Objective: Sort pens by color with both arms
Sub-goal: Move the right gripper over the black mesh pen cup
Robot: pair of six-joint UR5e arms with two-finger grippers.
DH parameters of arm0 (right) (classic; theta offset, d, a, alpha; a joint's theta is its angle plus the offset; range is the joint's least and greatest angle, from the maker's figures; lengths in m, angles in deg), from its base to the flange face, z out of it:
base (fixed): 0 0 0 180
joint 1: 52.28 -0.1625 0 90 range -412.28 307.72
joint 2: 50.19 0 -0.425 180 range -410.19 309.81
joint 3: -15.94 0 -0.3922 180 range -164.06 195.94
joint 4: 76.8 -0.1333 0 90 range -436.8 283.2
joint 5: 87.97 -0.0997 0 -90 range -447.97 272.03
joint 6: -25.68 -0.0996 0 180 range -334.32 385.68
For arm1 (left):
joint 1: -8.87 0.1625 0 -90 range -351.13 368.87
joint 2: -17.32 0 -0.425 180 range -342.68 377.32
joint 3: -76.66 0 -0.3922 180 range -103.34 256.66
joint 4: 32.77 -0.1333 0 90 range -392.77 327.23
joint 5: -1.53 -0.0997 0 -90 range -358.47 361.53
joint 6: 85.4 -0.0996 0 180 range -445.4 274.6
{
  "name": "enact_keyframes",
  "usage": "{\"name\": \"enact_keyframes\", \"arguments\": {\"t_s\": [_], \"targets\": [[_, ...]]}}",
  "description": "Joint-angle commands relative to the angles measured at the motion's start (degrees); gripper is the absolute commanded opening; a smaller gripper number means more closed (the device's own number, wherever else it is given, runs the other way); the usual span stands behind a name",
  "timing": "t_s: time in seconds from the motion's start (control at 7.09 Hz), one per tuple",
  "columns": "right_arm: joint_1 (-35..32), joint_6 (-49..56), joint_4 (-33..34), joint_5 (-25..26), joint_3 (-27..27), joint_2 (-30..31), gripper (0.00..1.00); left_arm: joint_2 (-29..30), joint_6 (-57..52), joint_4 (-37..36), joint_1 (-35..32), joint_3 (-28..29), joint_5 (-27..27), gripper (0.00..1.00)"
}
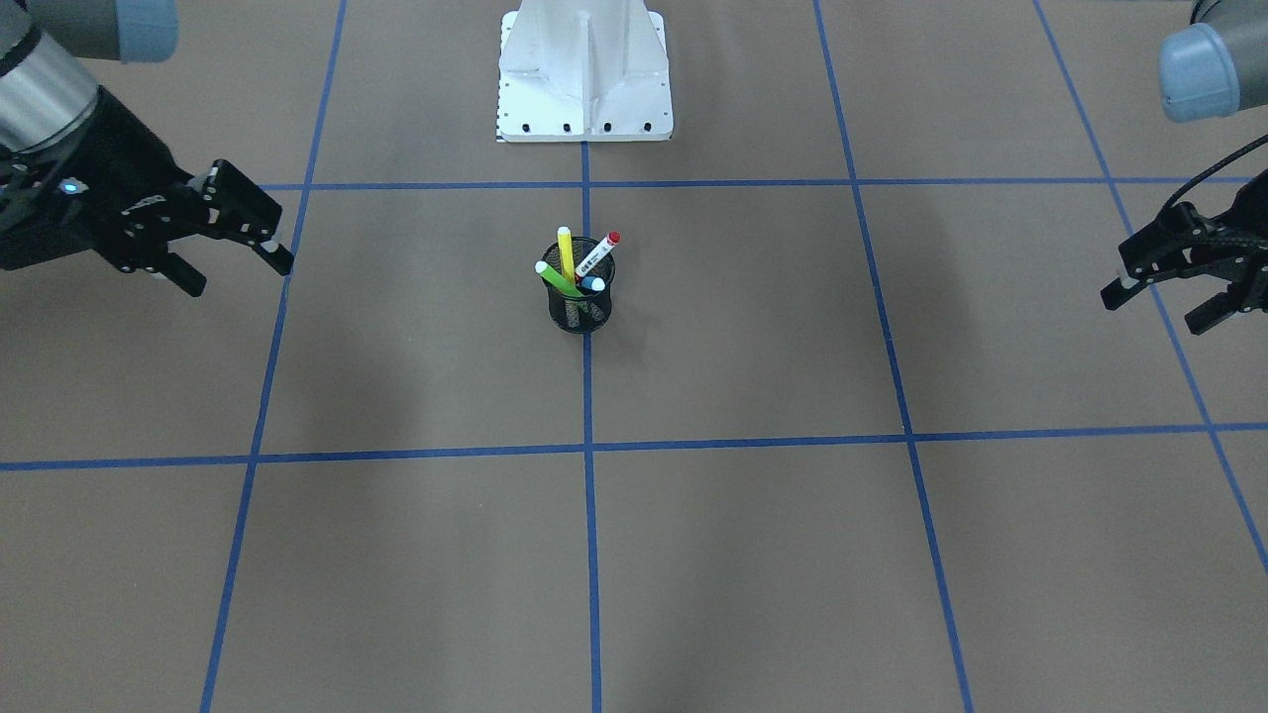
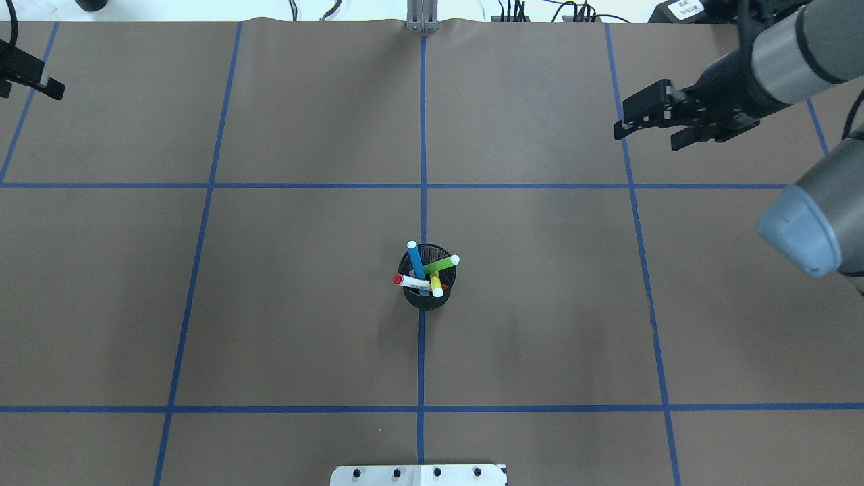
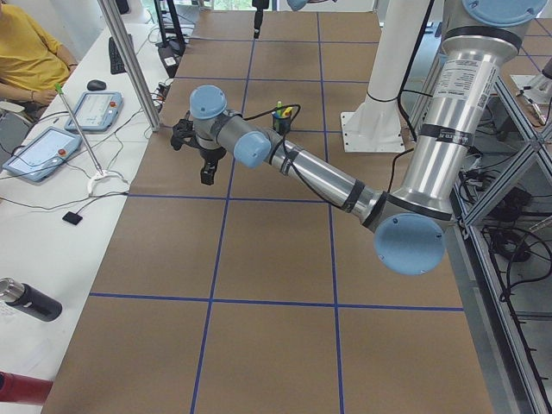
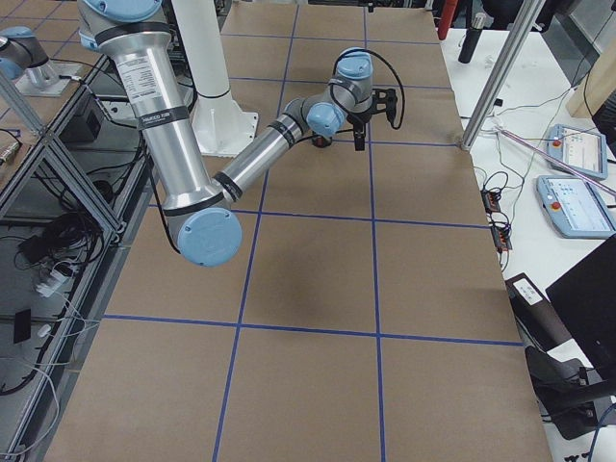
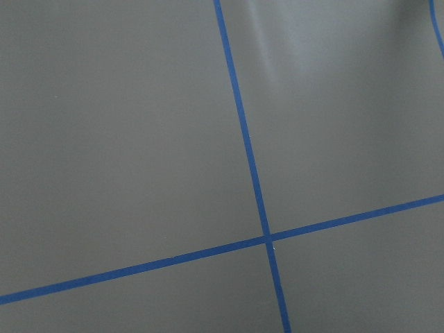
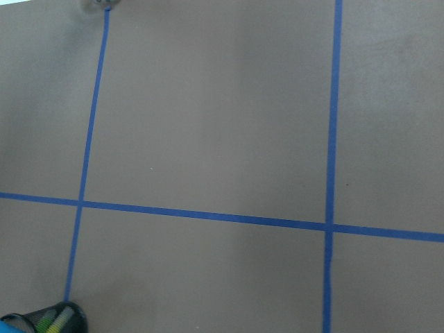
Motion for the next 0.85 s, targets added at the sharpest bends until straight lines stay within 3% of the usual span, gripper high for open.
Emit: {"name": "enact_keyframes", "arguments": {"t_s": [0.0,0.28,0.71], "targets": [[8.8,-9.6,1.2,6.6,0.2,-2.8,0.98,1.0,4.7,0.0,4.7,-1.0,-4.5,1.0],[13.2,-13.1,8.2,9.1,0.1,-7.5,0.98,1.7,7.6,0.0,7.3,-1.3,-5.1,1.0],[19.0,-20.7,12.0,14.5,-0.8,-11.4,0.98,1.8,7.8,-0.1,8.8,-1.3,-7.1,1.0]]}}
